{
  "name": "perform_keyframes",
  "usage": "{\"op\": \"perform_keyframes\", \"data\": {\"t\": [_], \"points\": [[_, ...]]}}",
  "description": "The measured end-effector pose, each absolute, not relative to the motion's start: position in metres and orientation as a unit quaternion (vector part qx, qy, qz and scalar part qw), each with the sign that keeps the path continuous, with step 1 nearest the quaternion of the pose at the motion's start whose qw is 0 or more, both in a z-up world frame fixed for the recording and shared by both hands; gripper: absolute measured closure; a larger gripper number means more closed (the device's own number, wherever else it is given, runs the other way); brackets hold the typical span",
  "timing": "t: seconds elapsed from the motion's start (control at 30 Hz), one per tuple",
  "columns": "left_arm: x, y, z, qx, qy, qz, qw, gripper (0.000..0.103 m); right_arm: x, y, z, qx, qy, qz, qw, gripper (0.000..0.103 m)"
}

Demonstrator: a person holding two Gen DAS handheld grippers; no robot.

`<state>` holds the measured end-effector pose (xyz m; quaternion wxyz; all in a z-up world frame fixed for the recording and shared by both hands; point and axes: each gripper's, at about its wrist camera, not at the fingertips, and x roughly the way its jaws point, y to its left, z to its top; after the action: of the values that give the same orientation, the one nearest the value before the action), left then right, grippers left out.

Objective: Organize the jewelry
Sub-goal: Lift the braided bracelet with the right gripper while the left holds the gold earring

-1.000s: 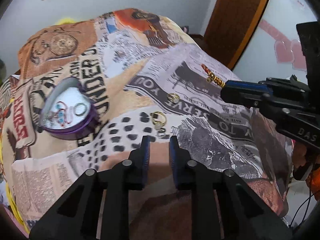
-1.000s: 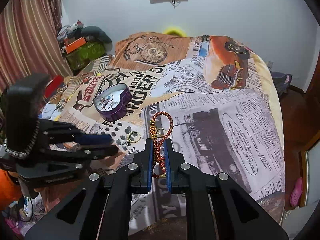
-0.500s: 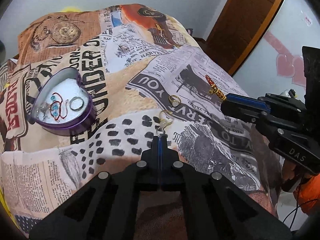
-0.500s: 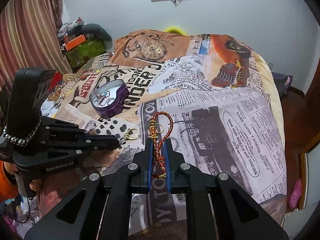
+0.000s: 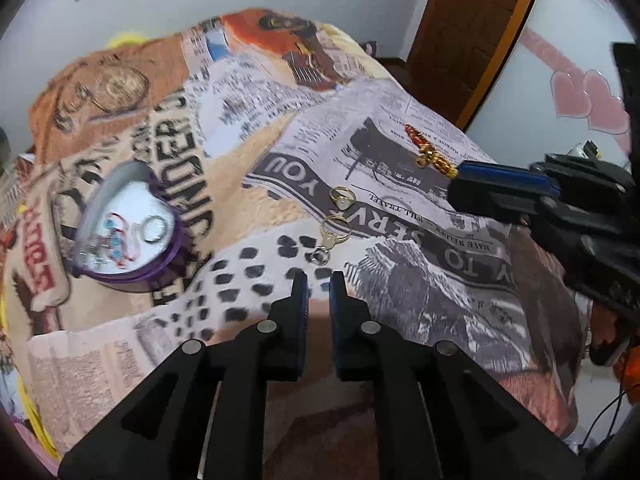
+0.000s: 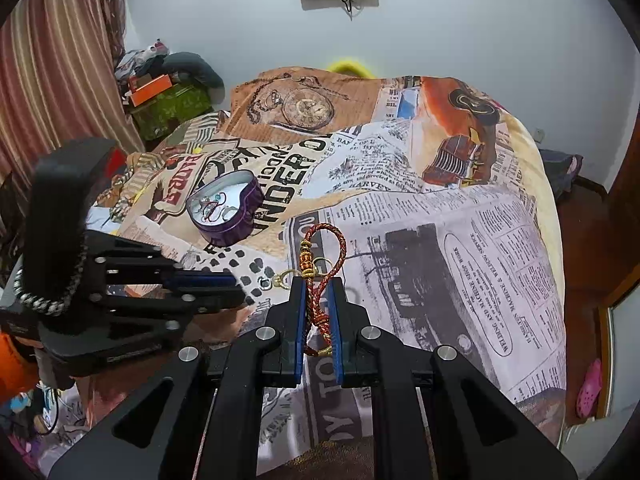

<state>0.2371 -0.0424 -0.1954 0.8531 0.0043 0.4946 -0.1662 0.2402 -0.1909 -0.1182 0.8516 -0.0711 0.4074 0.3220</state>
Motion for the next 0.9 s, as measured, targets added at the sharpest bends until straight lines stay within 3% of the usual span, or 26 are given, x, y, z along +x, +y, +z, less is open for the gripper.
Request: {"op": "perform_keyframes", "data": {"t": [0.13,0.27,0.3,0.47,0.83,0.9], "points": [[0.247,-0.047,-0.197,-0.006,0.497,-0.173,0.85,0.081,0.239,-0.192,-0.119,-0.075,0.41,0.323,0.85,0.093],[0.248,-0.05,-0.199,-0.005,0.494,-0.17,0.853,0.081,0.242,-0.192,-0.121,-0.07,0.412,0.324,0.849,0.093],[0.249,-0.049,-0.199,-0.008,0.495,-0.17,0.852,0.081,0.242,-0.192,-0.121,-0.07,0.412,0.324,0.849,0.093],[0.252,-0.04,-0.202,-0.021,0.492,-0.155,0.856,0.103,0.244,-0.19,-0.124,-0.066,0.416,0.326,0.846,0.093],[0.238,-0.035,-0.196,0.008,0.482,-0.158,0.862,0.103,0.239,-0.18,-0.114,-0.071,0.403,0.329,0.851,0.093],[0.24,-0.038,-0.196,0.017,0.484,-0.159,0.86,0.099,0.239,-0.18,-0.114,-0.069,0.403,0.329,0.851,0.093]]}}
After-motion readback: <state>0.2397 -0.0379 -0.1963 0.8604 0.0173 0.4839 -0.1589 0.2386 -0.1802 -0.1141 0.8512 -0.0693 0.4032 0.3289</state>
